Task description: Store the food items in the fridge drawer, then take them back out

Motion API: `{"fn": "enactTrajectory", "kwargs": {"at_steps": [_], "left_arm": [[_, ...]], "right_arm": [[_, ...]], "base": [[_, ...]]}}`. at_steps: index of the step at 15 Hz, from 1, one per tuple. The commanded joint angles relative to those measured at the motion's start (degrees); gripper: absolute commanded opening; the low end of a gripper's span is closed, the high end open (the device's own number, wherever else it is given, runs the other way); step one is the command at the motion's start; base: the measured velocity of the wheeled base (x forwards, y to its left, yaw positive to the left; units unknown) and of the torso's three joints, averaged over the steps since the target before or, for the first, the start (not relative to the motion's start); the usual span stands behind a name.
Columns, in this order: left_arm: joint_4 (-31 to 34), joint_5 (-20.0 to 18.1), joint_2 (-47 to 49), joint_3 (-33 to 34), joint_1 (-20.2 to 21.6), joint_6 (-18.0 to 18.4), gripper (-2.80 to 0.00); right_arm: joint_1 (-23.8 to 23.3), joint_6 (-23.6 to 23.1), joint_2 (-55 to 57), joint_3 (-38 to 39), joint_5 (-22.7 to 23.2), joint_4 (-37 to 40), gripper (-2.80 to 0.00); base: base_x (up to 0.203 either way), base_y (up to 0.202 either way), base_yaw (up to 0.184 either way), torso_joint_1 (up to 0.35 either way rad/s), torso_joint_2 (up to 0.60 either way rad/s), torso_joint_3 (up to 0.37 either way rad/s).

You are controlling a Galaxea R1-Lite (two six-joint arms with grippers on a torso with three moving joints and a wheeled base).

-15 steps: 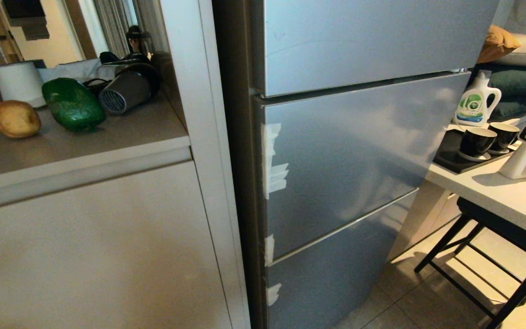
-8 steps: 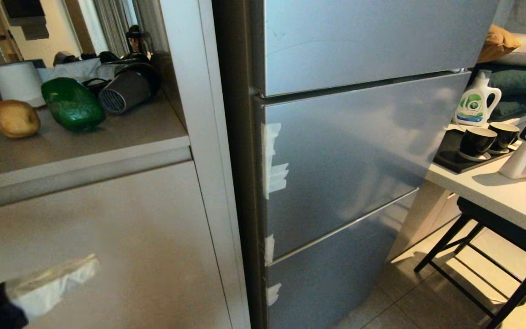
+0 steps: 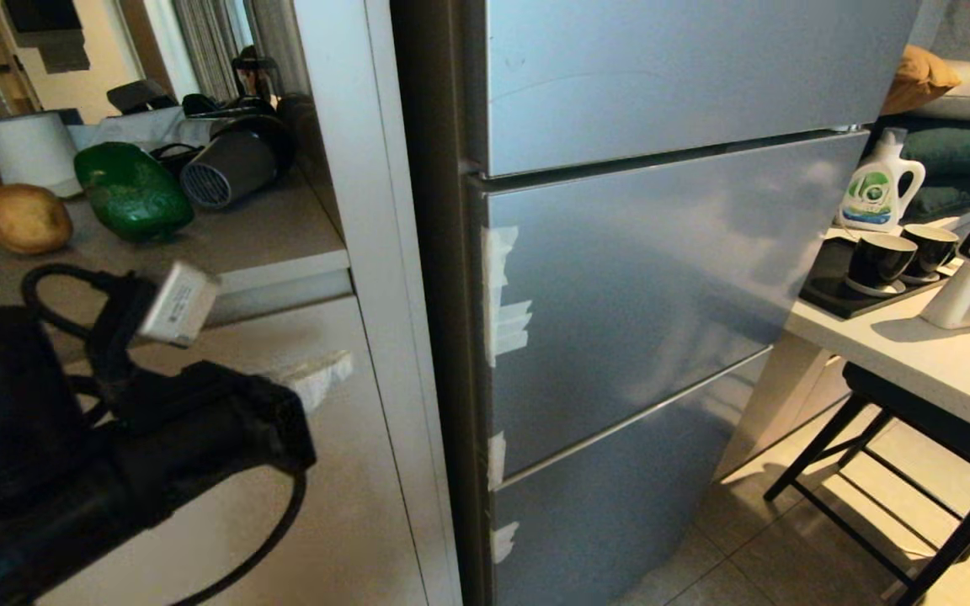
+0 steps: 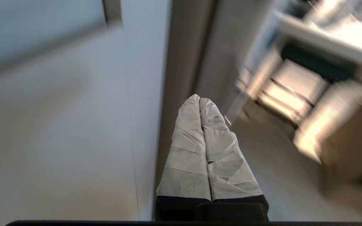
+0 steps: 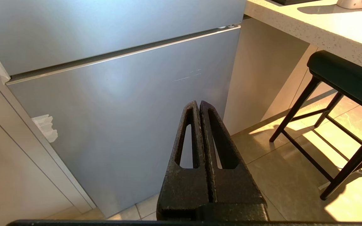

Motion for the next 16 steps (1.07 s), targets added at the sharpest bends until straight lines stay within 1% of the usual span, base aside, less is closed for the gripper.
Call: {"fn": "enactTrajectory", "kwargs": {"at_steps": [1, 2, 4, 8, 10, 13, 16], "left_arm": [[-9.5, 7.8, 8.6, -2.8, -3.3, -0.2, -2.80], [-10.0, 8.9, 8.7, -3.3, -4.0, -0.2, -2.80], [-10.1, 9.7, 8.7, -4.6, -5.1, -0.2, -2.80], [-10.2, 9.7, 11.1, -8.7, -8.5, -0.3, -2.80], [-11.3, 10.0, 12.7, -10.7, -9.5, -0.2, -2.80], [-12.2, 12.2, 14.6, -13.4, -11.7, -0.2, -2.80], [-12.2, 12.8, 16.0, -15.4, -11.9, -0.1, -2.80]], "right_arm": [[0.0, 0.0, 0.0, 0.0, 0.0, 0.0, -2.80], [0.0, 0.0, 0.0, 0.0, 0.0, 0.0, -2.80], [0.0, 0.0, 0.0, 0.0, 0.0, 0.0, -2.80], [0.0, 0.0, 0.0, 0.0, 0.0, 0.0, -2.80], [0.0, 0.1, 0.0, 0.0, 0.0, 0.0, -2.80], [0.0, 0.1, 0.0, 0.0, 0.0, 0.0, -2.80], [0.0, 0.1, 0.0, 0.0, 0.0, 0.0, -2.80]], "base": [[0.000, 0.000, 0.000, 0.000, 0.00, 0.000], [0.000, 0.000, 0.000, 0.000, 0.00, 0.000], [0.000, 0.000, 0.000, 0.000, 0.00, 0.000], [0.000, 0.000, 0.000, 0.000, 0.00, 0.000], [0.000, 0.000, 0.000, 0.000, 0.00, 0.000], [0.000, 0.000, 0.000, 0.000, 0.00, 0.000], [0.000, 0.000, 0.000, 0.000, 0.00, 0.000]]}}
